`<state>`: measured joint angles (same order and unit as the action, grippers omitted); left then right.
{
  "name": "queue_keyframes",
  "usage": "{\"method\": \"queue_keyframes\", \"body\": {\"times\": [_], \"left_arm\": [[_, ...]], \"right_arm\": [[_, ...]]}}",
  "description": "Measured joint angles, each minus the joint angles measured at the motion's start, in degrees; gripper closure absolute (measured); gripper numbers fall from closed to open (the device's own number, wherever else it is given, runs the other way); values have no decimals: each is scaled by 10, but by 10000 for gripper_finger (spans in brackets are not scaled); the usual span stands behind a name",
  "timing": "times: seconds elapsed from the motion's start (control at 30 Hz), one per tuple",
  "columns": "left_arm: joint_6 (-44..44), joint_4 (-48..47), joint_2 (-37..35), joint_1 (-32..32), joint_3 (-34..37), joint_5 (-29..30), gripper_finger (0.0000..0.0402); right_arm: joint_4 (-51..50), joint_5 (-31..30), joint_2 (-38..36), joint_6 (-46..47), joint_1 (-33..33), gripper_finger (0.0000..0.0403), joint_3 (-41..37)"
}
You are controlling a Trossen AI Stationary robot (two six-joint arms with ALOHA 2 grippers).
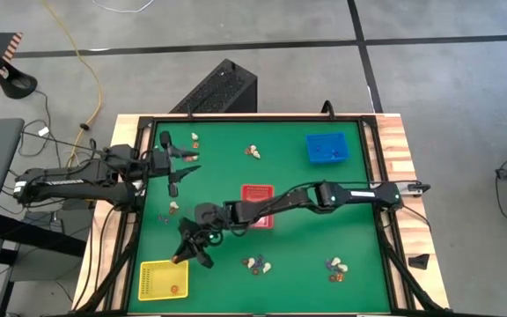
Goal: Sort Halloween decoration
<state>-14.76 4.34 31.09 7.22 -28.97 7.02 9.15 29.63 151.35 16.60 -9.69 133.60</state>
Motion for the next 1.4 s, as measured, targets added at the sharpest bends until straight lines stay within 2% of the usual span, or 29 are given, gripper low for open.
{"method": "queue_keyframes", "body": {"times": [0.33,0.67,0.87,1.03,1.4], "left_arm": [[10,0,0,0,0,-6,249],[63,-44,0,0,0,-77,249],[90,-51,0,-1,0,-98,249],[95,-50,0,-13,0,-98,249],[75,-49,0,-20,0,-95,249]], "right_arm": [[15,-20,0,11,-3,321,0],[47,-195,-1,-18,-52,321,0],[46,-269,-1,-23,-72,321,0],[77,-279,18,-1,-74,321,0],[84,-234,28,-4,-63,321,1]]}}
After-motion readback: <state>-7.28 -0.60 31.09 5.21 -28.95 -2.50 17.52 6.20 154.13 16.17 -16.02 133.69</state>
